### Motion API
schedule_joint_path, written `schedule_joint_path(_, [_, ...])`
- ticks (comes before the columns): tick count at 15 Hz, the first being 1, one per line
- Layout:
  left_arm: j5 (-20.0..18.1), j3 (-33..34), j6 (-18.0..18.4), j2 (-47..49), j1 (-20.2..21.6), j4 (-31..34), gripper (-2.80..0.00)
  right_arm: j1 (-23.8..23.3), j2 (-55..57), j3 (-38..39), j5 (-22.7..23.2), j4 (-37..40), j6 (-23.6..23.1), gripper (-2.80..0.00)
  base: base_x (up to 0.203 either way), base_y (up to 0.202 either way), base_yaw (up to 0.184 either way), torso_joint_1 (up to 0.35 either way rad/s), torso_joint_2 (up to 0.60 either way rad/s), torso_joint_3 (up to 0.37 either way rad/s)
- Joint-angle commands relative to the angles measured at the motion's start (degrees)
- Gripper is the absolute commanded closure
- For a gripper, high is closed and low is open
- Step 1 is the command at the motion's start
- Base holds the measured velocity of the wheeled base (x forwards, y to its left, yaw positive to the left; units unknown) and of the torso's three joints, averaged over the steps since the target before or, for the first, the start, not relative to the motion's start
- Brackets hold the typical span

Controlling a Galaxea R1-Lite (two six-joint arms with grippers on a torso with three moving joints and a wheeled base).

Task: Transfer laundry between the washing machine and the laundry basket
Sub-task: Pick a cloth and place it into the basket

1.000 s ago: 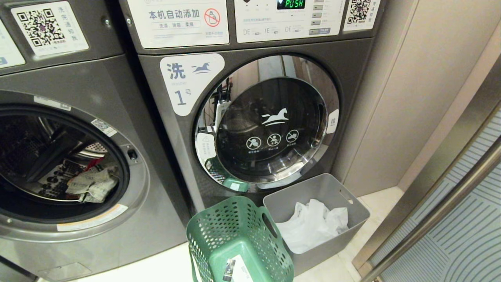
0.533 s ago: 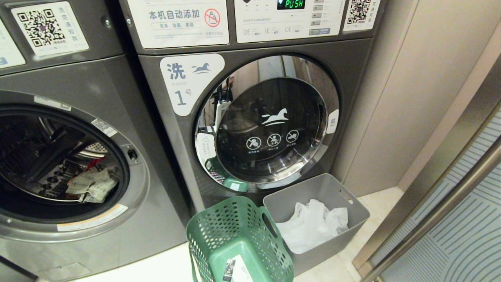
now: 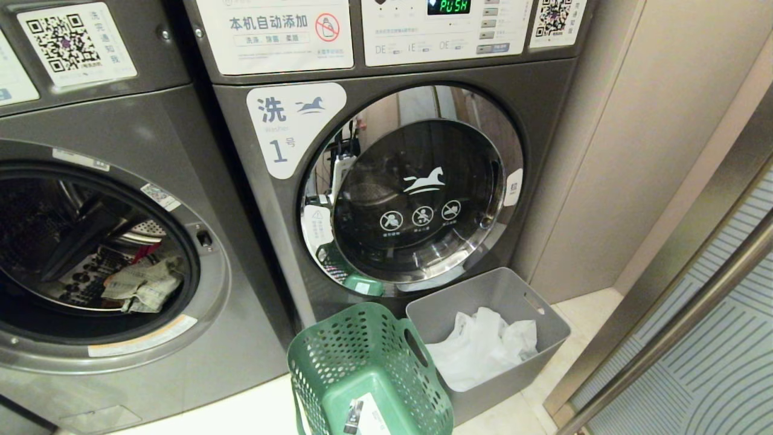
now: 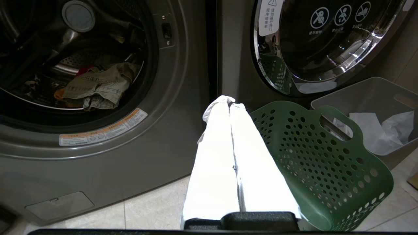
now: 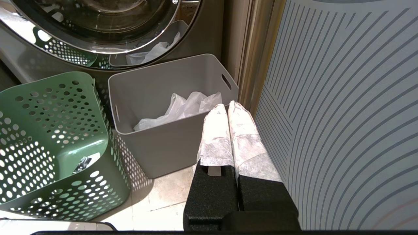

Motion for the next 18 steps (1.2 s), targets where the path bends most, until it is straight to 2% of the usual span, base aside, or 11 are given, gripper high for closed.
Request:
schedule_joint_path(1, [0.28,2.29,-0.23,0.00,0.04,-0.11,0.00,0.00,0.07,0.00,0.03,0.03,0.00,0.00,0.000,0.000,0.000,0.000,0.00,0.000])
schedule_joint_path(5, [0.36,2.29,-0.47,0.00,0.04,-0.02,0.00,0.00,0.07,0.00,0.03,-0.05,0.00,0.00,-0.024,0.000,0.001,0.002,0.00,0.001])
schedule_joint_path(11, [0.28,2.29,-0.47,0.00,0.04,-0.11,0.00,0.00,0.07,0.00,0.04,-0.05,-0.65,0.00,-0.168,0.000,0.000,0.001,0.00,0.003])
schedule_joint_path(18, [0.28,2.29,-0.29,0.00,0.04,-0.11,0.00,0.00,0.07,0.00,0.11,0.03,-0.44,0.00,0.000,0.000,0.000,0.000,0.00,0.000])
